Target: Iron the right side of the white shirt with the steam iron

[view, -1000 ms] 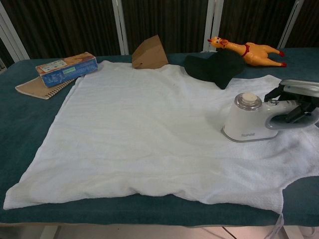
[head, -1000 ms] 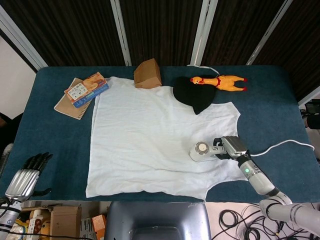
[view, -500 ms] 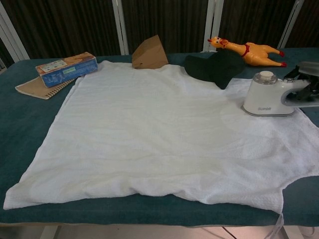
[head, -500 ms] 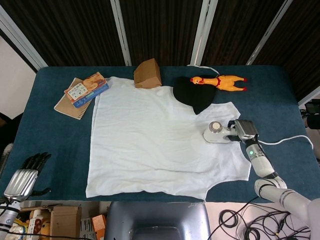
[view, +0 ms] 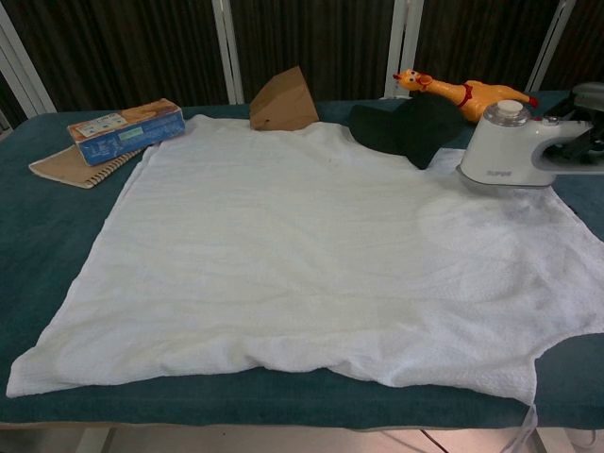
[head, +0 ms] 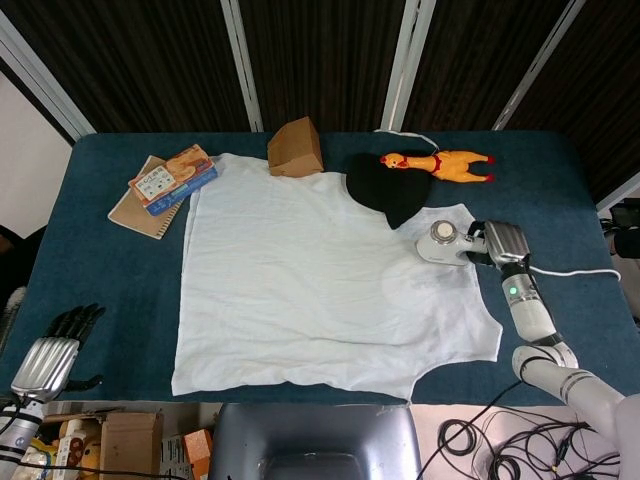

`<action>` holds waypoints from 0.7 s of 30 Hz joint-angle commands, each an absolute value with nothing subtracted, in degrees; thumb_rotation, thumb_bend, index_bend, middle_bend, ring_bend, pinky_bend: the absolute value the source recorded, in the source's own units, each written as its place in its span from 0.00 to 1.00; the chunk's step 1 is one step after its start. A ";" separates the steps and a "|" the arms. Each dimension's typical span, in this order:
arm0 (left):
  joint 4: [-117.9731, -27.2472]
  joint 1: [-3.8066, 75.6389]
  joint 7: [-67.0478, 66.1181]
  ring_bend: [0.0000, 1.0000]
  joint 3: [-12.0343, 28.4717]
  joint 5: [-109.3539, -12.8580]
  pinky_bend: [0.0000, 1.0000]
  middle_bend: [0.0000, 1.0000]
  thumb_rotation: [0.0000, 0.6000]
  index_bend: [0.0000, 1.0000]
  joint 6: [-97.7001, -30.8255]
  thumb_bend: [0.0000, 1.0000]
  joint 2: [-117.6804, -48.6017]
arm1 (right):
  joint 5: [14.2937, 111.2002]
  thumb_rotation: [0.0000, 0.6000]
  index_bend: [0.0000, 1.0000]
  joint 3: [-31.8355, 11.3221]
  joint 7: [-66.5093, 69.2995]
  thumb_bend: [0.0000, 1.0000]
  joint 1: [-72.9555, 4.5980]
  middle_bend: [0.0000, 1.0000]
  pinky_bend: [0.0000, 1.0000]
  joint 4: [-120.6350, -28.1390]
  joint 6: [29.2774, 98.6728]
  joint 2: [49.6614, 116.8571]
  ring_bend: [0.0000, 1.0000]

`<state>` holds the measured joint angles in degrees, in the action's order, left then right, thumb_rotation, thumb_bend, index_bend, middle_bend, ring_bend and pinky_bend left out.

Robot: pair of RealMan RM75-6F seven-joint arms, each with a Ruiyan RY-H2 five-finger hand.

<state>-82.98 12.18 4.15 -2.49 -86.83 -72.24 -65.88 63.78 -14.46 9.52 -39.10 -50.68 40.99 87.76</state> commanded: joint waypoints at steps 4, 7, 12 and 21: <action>-83.02 11.94 4.17 0.00 -2.61 -86.97 0.10 0.06 1.00 0.07 -72.62 0.06 -65.79 | 65.23 1.00 1.00 -13.56 6.02 0.81 -39.79 1.00 1.00 -54.11 42.46 89.03 1.00; -83.09 11.78 4.23 0.00 -2.58 -86.91 0.10 0.06 1.00 0.07 -72.89 0.06 -65.61 | 65.80 1.00 1.00 -12.83 4.76 0.81 -39.83 1.00 1.00 -55.08 42.93 89.94 1.00; -82.90 11.72 4.59 0.00 -2.50 -86.77 0.10 0.06 1.00 0.07 -72.93 0.06 -65.55 | 69.25 1.00 1.00 -10.16 4.02 0.81 -38.45 1.00 1.00 -60.55 44.96 88.87 1.00; -82.74 12.13 4.61 0.00 -2.50 -86.94 0.10 0.06 1.00 0.07 -72.30 0.06 -65.88 | 76.29 1.00 1.00 -4.99 3.35 0.81 -35.40 1.00 1.00 -72.40 49.49 84.86 1.00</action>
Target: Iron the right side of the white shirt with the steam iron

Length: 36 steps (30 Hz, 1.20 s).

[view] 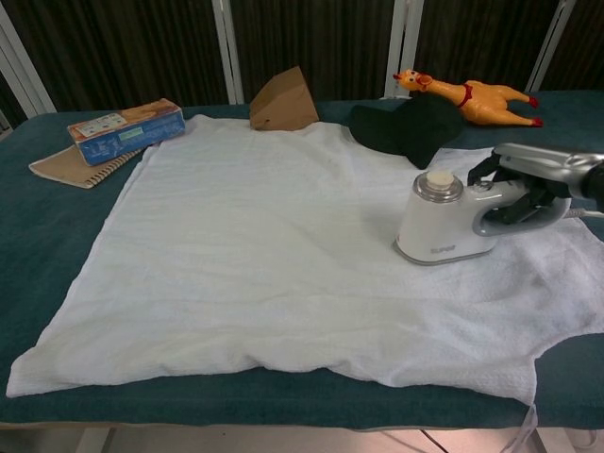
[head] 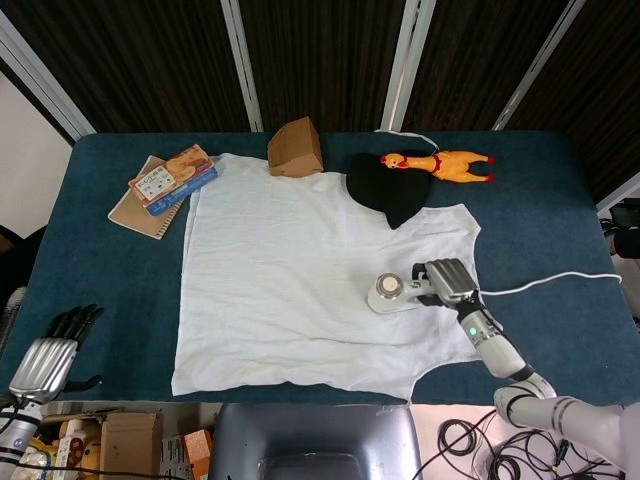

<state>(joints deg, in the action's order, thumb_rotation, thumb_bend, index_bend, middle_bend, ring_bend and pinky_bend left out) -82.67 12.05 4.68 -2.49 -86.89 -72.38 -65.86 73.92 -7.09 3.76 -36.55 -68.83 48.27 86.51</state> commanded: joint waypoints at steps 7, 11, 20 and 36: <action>-82.97 11.93 4.52 0.00 -2.44 -86.83 0.10 0.06 1.00 0.07 -72.66 0.06 -65.69 | 79.78 1.00 1.00 -1.33 2.22 0.81 -34.29 1.00 1.00 -78.40 49.74 82.29 1.00; -82.91 11.78 4.71 0.00 -2.50 -86.82 0.10 0.06 1.00 0.07 -72.81 0.06 -65.59 | 81.72 1.00 1.00 -0.49 2.87 0.81 -33.54 1.00 1.00 -80.70 51.45 80.55 1.00; -82.73 11.41 5.02 0.00 -2.67 -87.31 0.10 0.06 1.00 0.07 -73.54 0.06 -65.68 | 79.22 1.00 1.00 -4.87 7.00 0.81 -30.77 1.00 1.00 -73.39 58.74 80.22 1.00; -82.59 12.29 4.78 0.00 -2.55 -86.96 0.10 0.06 1.00 0.07 -71.85 0.06 -66.40 | 77.12 1.00 0.65 -4.57 20.35 0.41 -29.10 0.74 0.76 -51.41 52.93 85.97 0.67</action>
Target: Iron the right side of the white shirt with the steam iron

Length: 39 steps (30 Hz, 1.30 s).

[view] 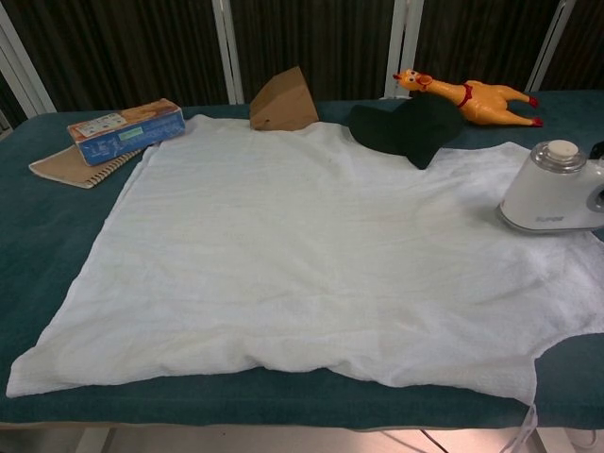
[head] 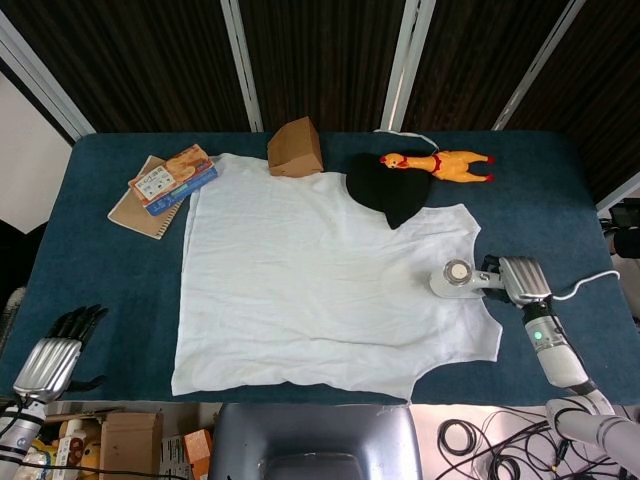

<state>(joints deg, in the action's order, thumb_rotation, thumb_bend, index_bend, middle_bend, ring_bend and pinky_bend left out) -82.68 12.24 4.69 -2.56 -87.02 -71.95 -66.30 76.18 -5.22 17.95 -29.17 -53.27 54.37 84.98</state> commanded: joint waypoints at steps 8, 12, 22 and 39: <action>-82.16 12.16 5.12 0.00 -2.72 -87.05 0.10 0.06 1.00 0.07 -71.95 0.06 -66.71 | 78.05 1.00 0.00 -2.03 23.73 0.15 -31.09 0.09 0.35 -55.42 42.54 80.94 0.02; -81.91 11.94 5.43 0.00 -2.85 -87.10 0.10 0.06 1.00 0.07 -72.20 0.06 -66.66 | 78.55 1.00 0.00 -2.15 23.73 0.12 -30.49 0.00 0.30 -55.72 44.12 80.11 0.00; -82.14 11.88 5.84 0.00 -2.88 -87.60 0.10 0.06 1.00 0.07 -72.73 0.05 -66.52 | 78.43 1.00 0.00 -3.01 19.54 0.09 -29.23 0.00 0.17 -59.60 47.98 77.19 0.00; -85.61 7.49 1.66 0.00 -2.04 -87.21 0.10 0.06 1.00 0.07 -81.36 0.05 -65.75 | 83.31 1.00 0.00 -1.95 6.32 0.09 -19.54 0.00 0.09 -76.08 69.88 67.31 0.00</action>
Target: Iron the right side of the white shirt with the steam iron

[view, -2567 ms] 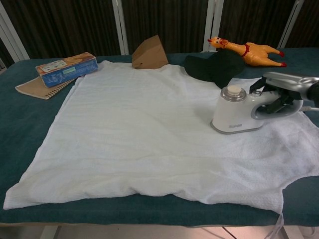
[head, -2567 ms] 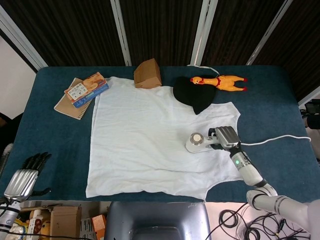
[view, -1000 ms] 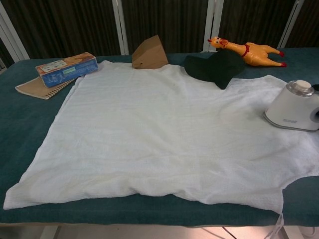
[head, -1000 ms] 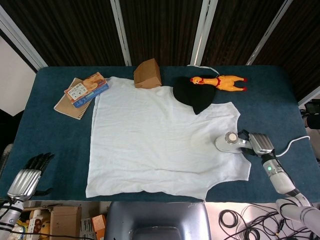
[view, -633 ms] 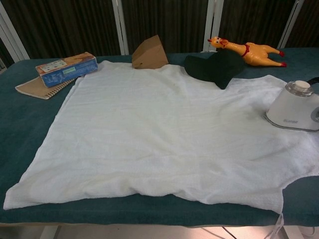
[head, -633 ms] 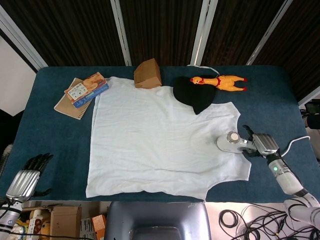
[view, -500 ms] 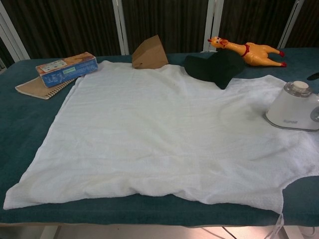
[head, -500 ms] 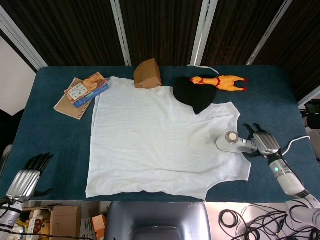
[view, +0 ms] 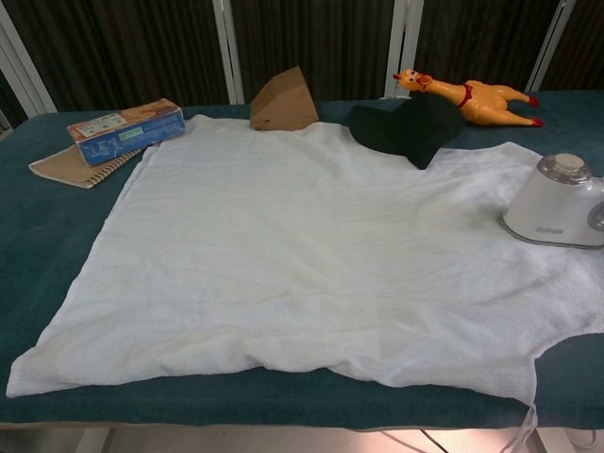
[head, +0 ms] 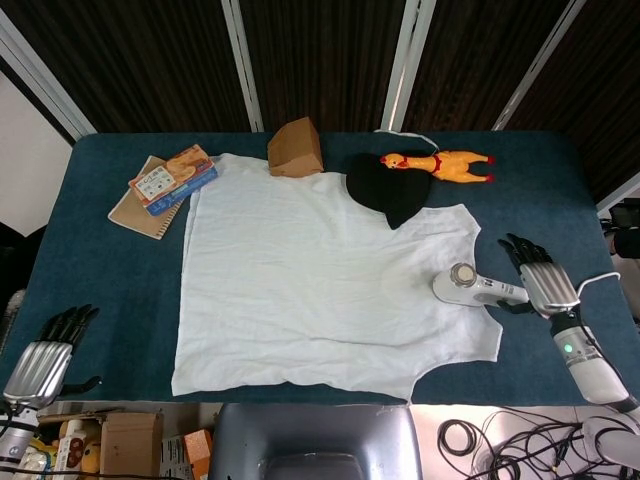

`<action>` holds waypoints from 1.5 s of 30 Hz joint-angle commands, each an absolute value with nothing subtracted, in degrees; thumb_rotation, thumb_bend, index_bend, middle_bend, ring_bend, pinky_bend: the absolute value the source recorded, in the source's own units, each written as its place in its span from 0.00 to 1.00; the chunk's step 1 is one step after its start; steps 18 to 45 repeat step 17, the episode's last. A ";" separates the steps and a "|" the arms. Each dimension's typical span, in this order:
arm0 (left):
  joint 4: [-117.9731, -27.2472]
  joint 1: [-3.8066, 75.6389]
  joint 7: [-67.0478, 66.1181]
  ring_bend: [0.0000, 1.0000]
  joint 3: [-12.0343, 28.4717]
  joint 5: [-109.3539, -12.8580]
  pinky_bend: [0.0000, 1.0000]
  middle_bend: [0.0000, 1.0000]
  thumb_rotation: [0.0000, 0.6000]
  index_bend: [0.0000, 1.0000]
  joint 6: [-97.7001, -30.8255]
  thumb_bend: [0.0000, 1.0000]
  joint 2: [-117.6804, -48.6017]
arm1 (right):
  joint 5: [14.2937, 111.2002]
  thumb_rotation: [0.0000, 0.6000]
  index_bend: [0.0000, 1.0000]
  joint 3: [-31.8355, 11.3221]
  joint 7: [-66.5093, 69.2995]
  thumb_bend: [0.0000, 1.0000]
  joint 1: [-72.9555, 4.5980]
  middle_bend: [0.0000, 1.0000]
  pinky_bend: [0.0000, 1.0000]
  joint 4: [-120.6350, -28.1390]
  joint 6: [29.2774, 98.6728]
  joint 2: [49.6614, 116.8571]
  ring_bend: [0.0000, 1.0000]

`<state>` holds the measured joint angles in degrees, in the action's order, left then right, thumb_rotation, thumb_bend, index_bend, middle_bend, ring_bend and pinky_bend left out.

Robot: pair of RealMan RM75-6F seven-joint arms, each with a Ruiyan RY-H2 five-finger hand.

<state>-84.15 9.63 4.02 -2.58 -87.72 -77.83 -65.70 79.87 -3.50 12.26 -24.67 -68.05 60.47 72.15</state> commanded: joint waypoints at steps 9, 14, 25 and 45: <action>-82.74 1.49 -5.15 0.00 -1.49 -88.47 0.10 0.06 1.00 0.07 -92.34 0.05 -73.30 | 84.59 1.00 0.00 1.70 -8.43 0.09 -5.79 0.00 0.05 -90.56 88.53 64.01 0.00; -81.47 1.05 -5.02 0.00 -1.60 -90.06 0.10 0.06 1.00 0.07 -93.57 0.05 -73.67 | 84.15 1.00 0.00 0.66 -8.57 0.09 -3.94 0.00 0.03 -88.67 90.83 65.14 0.00; -81.34 1.06 -4.15 0.00 -1.83 -90.91 0.10 0.06 1.00 0.07 -93.60 0.05 -73.18 | 83.62 1.00 0.00 0.40 -8.54 0.09 -3.94 0.00 0.03 -88.86 89.61 65.11 0.00; -81.34 1.06 -4.15 0.00 -1.83 -90.91 0.10 0.06 1.00 0.07 -93.60 0.05 -73.18 | 83.62 1.00 0.00 0.40 -8.54 0.09 -3.94 0.00 0.03 -88.86 89.61 65.11 0.00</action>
